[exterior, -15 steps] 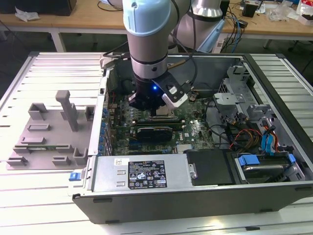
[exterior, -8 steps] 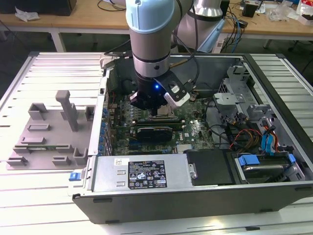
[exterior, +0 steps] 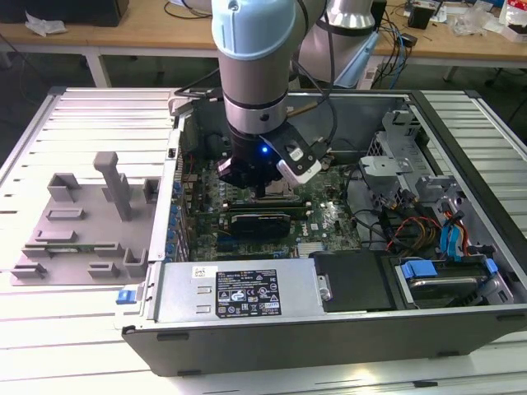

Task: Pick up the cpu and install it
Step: 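Install the second cpu locking lever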

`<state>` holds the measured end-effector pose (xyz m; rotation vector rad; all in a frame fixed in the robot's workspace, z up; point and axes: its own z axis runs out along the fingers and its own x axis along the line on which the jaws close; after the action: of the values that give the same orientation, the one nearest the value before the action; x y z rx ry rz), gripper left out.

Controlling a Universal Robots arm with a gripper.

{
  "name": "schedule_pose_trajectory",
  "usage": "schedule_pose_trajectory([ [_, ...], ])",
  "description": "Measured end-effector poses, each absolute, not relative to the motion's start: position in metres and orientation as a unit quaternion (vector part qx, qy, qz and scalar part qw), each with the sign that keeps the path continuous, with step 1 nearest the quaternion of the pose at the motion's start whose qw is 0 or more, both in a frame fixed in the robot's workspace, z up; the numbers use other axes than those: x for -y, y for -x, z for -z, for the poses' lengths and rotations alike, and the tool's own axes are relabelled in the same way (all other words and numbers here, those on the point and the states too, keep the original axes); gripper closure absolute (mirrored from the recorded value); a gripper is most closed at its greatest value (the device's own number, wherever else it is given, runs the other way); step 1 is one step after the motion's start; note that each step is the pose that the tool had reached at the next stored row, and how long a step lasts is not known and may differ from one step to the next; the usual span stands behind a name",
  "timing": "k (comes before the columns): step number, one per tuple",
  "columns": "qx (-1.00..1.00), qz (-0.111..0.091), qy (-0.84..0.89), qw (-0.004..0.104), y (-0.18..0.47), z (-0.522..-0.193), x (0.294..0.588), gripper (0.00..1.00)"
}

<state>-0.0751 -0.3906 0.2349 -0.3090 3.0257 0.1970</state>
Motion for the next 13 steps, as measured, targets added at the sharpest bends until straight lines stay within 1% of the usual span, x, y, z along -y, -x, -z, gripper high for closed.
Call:
schedule_pose_trajectory([
  [13,-0.993,-0.070,0.087,0.048,0.084,-0.221,0.391,0.89],
])
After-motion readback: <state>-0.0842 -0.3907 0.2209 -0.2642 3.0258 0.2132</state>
